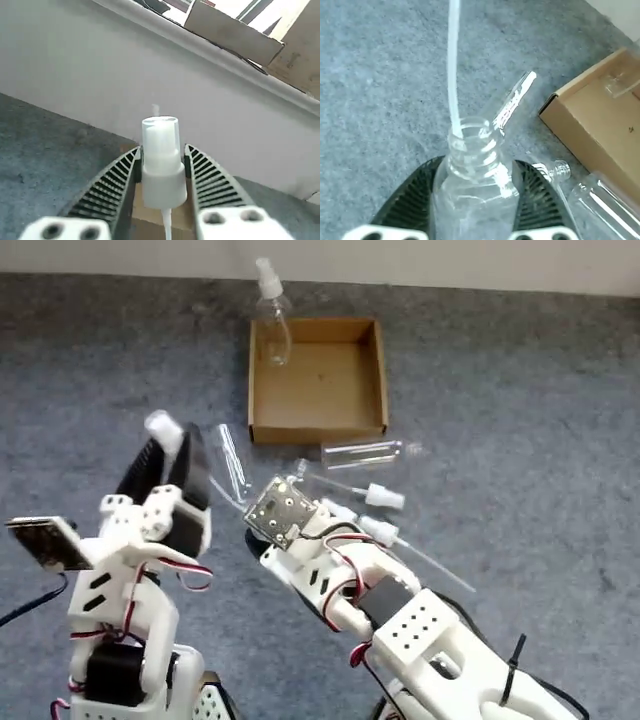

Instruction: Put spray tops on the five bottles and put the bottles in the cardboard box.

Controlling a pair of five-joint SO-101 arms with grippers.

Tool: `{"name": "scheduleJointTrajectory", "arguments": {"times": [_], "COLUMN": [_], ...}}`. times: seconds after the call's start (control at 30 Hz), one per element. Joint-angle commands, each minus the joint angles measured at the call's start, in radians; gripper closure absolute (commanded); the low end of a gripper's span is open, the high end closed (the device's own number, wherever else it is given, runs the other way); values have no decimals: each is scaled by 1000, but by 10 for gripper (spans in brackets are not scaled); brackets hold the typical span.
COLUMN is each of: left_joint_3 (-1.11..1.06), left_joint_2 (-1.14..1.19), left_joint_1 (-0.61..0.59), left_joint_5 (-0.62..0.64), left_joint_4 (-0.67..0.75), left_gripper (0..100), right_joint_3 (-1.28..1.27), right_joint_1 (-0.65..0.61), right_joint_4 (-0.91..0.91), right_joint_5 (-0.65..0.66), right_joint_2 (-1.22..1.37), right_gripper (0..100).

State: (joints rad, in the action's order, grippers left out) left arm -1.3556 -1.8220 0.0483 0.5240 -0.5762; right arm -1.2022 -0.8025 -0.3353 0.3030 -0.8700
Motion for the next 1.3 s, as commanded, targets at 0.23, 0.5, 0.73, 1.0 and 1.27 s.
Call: {"name": "scheduleJointTrajectory", "arguments": {"times": [0.23,0.5,0.73,1.0,1.27], "left_joint_3": [-58,-65,-51,73,110], "left_joint_2": [5,7,61,329,280], "left_joint_1": [239,275,361,352,260], "left_joint_5": [-189,-189,-278,-285,-287], "left_joint_4": [28,26,26,20,-21], "left_gripper": [995,995,995,911,829], "right_joint_3": [127,139,116,110,108], "right_joint_1": [114,113,113,116,119], "right_joint_4": [-131,-242,-265,-268,-268], "right_joint_5": [-167,-173,-173,-172,-172], "right_joint_2": [-88,-346,-394,-394,-392], "right_gripper": [995,995,995,995,995]}}
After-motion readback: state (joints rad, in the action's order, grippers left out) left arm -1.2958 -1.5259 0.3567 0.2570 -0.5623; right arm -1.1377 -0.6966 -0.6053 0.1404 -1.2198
